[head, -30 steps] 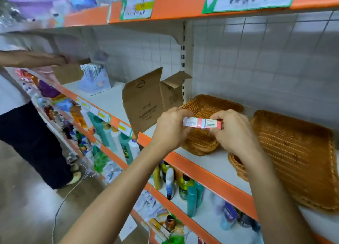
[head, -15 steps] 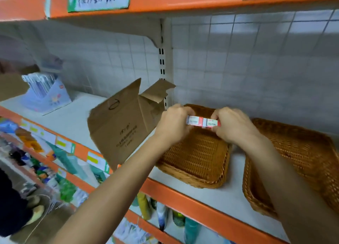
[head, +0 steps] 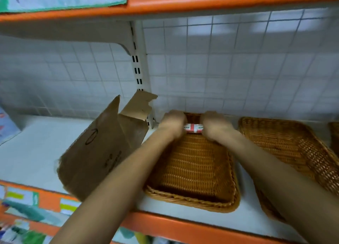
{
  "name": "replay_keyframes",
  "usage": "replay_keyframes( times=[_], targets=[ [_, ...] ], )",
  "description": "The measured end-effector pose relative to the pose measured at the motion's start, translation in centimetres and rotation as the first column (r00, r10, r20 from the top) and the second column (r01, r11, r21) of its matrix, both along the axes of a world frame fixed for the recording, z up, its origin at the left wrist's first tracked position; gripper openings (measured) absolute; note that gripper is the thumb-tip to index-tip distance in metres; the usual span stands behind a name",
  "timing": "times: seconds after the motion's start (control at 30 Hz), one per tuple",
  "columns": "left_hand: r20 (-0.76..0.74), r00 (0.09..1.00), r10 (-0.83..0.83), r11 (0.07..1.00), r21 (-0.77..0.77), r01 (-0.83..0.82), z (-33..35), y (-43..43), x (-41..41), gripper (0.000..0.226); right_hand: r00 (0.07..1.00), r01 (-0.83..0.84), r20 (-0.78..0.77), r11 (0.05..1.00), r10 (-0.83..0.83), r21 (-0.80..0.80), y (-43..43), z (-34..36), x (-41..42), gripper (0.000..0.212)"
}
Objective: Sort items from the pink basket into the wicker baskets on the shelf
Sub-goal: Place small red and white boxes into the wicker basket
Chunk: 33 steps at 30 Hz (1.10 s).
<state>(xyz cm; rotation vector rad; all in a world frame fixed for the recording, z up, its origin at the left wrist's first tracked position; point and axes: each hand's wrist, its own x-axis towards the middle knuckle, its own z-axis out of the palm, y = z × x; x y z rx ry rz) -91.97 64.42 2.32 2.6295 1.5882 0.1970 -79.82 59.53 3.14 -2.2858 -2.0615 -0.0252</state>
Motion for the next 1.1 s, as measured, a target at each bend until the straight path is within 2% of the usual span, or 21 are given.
replay_keyframes(
  times=[0.2, 0.3, 0.4, 0.6, 0.77, 1.1],
  targets=[
    [-0.064, 0.996, -0.062, 0.998, -0.036, 0.059, -1.8, 2.2, 0.8, 0.019, 0.992, 0.106, -0.062, 0.993, -0.109, -0.048, 1.3, -2.1, -0.5, 0.023],
    [-0.064, 0.995, -0.078, 0.997, -0.013, 0.077, -2.6, 2.8, 1.0, 0.011, 0.988, 0.133, -0.071, 0.991, -0.134, -0.026, 1.5, -3.3, -0.6, 0.025],
    [-0.065, 0.992, -0.109, 0.994, 0.010, 0.110, -2.9, 2.9, 1.1, 0.014, 0.984, 0.152, -0.093, 0.988, -0.151, -0.006, 1.5, -4.2, -0.6, 0.024],
    [-0.079, 0.984, -0.157, 0.986, 0.046, 0.161, -3.4, 2.9, 0.9, 0.017, 0.984, 0.144, -0.110, 0.988, -0.137, 0.059, 1.8, -5.0, -0.4, 0.026],
    [-0.095, 0.978, -0.183, 0.977, 0.092, 0.192, -3.5, 2.7, 1.0, 0.010, 0.989, 0.123, -0.099, 0.986, -0.112, 0.109, 1.7, -5.1, 0.0, 0.023],
    [-0.101, 0.979, -0.177, 0.982, 0.054, 0.183, -2.9, 2.2, 0.8, 0.016, 0.986, 0.132, -0.107, 0.989, -0.125, 0.066, 1.8, -4.8, -0.3, 0.025]
  ],
)
